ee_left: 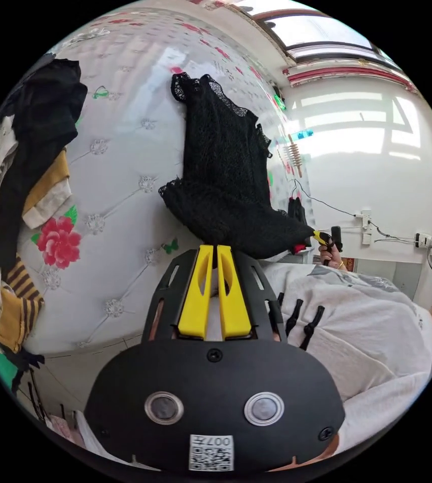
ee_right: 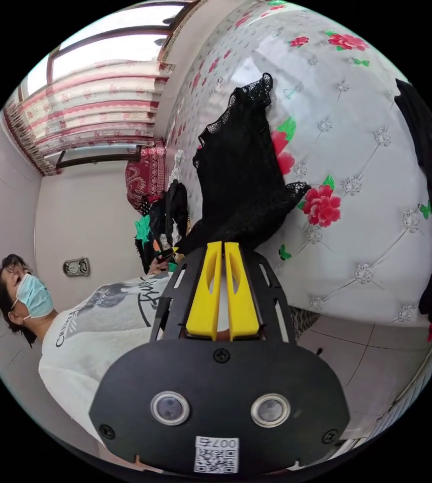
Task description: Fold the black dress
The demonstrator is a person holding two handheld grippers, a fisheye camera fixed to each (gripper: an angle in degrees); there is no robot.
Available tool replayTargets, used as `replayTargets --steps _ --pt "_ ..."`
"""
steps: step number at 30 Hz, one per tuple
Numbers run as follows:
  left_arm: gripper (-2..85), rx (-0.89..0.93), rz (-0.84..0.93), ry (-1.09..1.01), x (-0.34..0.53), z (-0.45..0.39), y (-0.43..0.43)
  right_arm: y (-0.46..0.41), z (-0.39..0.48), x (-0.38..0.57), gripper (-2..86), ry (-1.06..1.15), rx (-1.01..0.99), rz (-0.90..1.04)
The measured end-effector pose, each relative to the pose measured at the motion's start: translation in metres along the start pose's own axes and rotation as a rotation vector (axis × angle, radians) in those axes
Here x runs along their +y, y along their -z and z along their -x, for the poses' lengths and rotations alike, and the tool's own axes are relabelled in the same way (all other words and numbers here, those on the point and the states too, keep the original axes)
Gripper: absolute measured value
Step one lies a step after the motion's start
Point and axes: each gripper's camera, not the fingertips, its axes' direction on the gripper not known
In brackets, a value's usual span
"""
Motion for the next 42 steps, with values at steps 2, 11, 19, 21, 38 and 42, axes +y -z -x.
replayTargets --steps 2,11,19,21,38,42 --pt "-0.8 0.006 -0.015 -0.003 -0.037 -0.003 0.008 0.003 0.016 -0.044 -0.1 -0.030 -0.006 -0.016" --pt "8.5 -0.126 -0.235 0.259 -0.185 -0.007 -0.028 -0.018 0.063 -0.211 1.9 -0.051 0.294 -0.255" --pt "9.8 -0.363 -0.263 0.009 -0.133 -0.046 -0.077 -0.089 0.099 -0.208 3.7 0.227 0.510 -0.133" --pt "9.6 -0.409 -0.201 0.006 -0.121 -0.047 -0.105 -0.116 0.100 -0.204 3.8 0.265 0.577 -0.057" --pt "7.1 -0.551 -0.077 0.004 -0.041 -0.086 -0.152 -0.105 0.155 -0.177 6.3 0.284 0.705 0.133" --pt "7.8 -0.604 -0.268 -0.080 -0.081 -0.102 -0.111 -0.068 0.196 -0.227 6.8 0.380 0.734 -0.029"
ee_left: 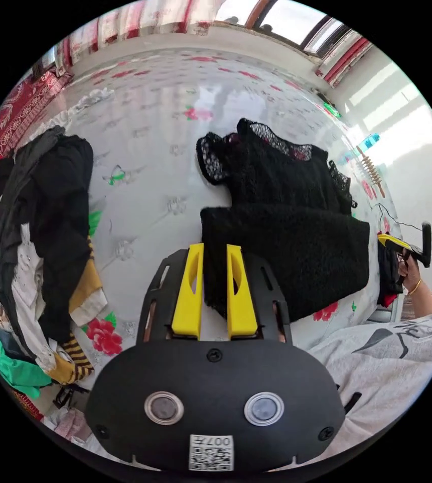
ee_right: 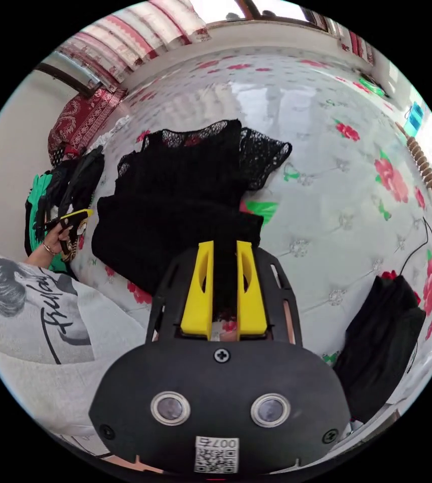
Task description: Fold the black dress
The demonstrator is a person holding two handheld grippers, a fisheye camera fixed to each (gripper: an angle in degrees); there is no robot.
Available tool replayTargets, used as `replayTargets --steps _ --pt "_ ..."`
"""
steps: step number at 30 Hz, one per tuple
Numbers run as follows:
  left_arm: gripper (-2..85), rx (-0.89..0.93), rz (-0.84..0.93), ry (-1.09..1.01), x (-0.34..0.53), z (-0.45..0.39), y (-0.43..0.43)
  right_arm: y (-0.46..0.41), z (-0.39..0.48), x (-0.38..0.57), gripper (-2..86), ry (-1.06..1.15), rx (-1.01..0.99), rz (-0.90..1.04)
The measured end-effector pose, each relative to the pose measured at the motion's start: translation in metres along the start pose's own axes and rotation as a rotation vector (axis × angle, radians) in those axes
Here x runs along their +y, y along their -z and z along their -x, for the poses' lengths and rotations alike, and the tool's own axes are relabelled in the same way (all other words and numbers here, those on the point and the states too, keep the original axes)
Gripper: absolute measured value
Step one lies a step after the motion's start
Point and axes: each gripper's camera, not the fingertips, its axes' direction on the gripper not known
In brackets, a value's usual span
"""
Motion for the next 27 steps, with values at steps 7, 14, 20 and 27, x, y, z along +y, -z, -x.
replayTargets --steps 7,14,20,27 --pt "11.9 0.104 -0.028 -0.128 -0.152 -0.016 -0.056 -0.022 -0.019 -0.174 8.6 0.066 -0.033 -0.001" --pt "13.5 0.063 0.100 -0.249 -0.220 -0.045 -0.130 -0.074 -0.026 -0.265 7.7 0.091 -0.083 0.155" --pt "0.8 0.151 0.113 -0.238 -0.212 -0.040 -0.138 -0.060 -0.032 -0.254 0.9 0.160 -0.152 0.135" --pt "-0.8 0.320 -0.133 -0.288 -0.157 -0.031 -0.041 0.051 -0.004 -0.186 -0.1 0.346 -0.243 -0.074"
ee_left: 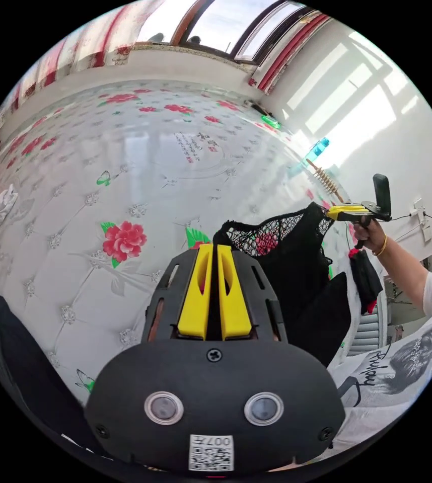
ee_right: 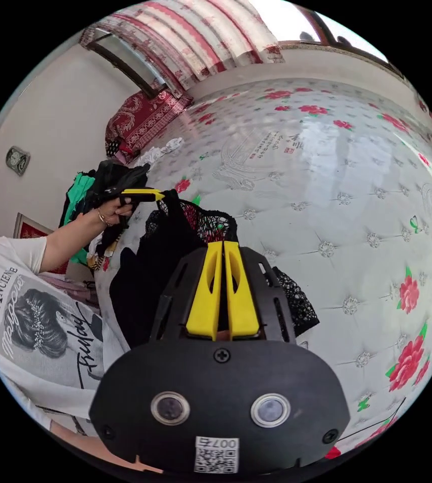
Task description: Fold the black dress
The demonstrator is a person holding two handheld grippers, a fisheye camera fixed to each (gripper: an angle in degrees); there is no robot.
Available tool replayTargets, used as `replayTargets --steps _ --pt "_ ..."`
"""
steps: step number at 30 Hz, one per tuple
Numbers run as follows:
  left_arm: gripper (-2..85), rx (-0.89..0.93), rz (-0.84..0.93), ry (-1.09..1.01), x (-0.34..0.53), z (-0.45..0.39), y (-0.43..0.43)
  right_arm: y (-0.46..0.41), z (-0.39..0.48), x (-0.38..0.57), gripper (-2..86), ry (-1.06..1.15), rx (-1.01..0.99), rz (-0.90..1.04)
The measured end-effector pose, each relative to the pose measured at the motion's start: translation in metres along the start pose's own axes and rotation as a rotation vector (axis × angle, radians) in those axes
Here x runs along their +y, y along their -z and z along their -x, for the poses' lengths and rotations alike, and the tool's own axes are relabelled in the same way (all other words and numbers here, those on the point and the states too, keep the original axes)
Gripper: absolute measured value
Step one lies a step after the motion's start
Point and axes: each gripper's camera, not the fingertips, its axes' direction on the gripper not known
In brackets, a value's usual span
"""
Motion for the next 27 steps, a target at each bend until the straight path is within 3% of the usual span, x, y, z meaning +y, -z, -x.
replayTargets --steps 4,8,12,16,18,23,27 --pt "-0.7 -0.024 -0.084 -0.124 0.059 -0.054 0.063 0.060 0.080 0.052 -0.2 0.148 0.040 -0.053" --pt "-0.4 -0.063 -0.061 -0.141 0.129 -0.096 0.087 0.077 0.156 0.131 -0.2 0.189 0.092 -0.013" --pt "1.4 -0.178 0.154 -0.086 0.211 -0.129 0.044 0.031 0.189 0.202 0.1 0.071 0.100 0.105" --pt "5.2 -0.175 0.377 0.008 0.261 -0.138 0.002 -0.036 0.203 0.258 1.7 -0.063 -0.032 0.361" --pt "4.8 -0.178 0.326 -0.004 0.263 -0.143 0.017 -0.023 0.215 0.262 2.7 -0.045 -0.004 0.333" --pt "4.1 -0.246 0.130 0.030 0.241 -0.132 0.061 0.047 0.216 0.241 5.3 -0.071 0.216 0.029" --pt "8.2 -0.354 -0.012 0.105 0.203 -0.110 0.064 0.054 0.204 0.206 7.0 -0.095 0.306 -0.064"
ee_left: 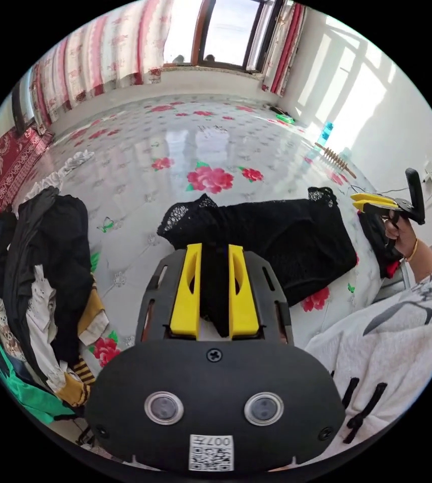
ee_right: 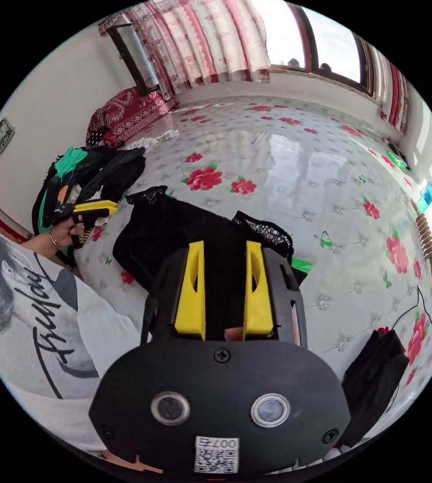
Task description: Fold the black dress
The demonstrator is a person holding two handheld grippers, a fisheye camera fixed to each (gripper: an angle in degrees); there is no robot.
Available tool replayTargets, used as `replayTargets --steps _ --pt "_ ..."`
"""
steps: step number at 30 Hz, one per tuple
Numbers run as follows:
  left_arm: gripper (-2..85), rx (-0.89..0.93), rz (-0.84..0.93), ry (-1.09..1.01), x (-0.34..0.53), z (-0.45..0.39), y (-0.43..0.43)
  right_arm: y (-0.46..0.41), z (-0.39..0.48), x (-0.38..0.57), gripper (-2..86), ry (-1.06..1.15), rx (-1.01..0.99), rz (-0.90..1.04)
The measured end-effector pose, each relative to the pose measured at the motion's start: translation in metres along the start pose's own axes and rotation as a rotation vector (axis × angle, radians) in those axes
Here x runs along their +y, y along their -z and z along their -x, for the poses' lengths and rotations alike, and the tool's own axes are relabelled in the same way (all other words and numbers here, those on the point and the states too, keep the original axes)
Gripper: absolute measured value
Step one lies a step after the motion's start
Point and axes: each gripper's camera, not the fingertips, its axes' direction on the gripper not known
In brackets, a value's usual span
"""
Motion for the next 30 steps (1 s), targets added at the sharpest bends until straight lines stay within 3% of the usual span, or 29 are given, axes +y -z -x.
replayTargets --steps 6,10,15,18,21,26,30 --pt "6.7 -0.063 0.168 0.035 -0.031 0.000 -0.064 -0.065 -0.012 -0.024 3.7 -0.048 -0.041 0.255" --pt "0.9 0.005 0.151 0.120 -0.014 0.030 -0.051 -0.013 -0.026 0.014 0.4 -0.128 -0.018 0.130" --pt "-0.2 0.097 0.102 0.276 0.029 0.068 -0.021 0.041 -0.060 0.079 0.0 -0.320 0.040 0.068" --pt "2.0 0.122 0.144 0.330 0.048 0.075 -0.035 0.033 -0.075 0.112 0.4 -0.461 -0.040 0.070" --pt "8.0 0.105 0.227 0.315 0.049 0.071 -0.048 0.001 -0.076 0.128 1.9 -0.554 -0.037 0.208" --pt "9.0 0.057 0.074 0.262 0.044 0.080 -0.008 0.050 -0.033 0.125 4.5 -0.522 0.175 0.018" --pt "8.6 0.103 0.055 0.233 0.045 0.089 -0.002 0.050 0.026 0.097 5.5 -0.294 0.053 -0.031"
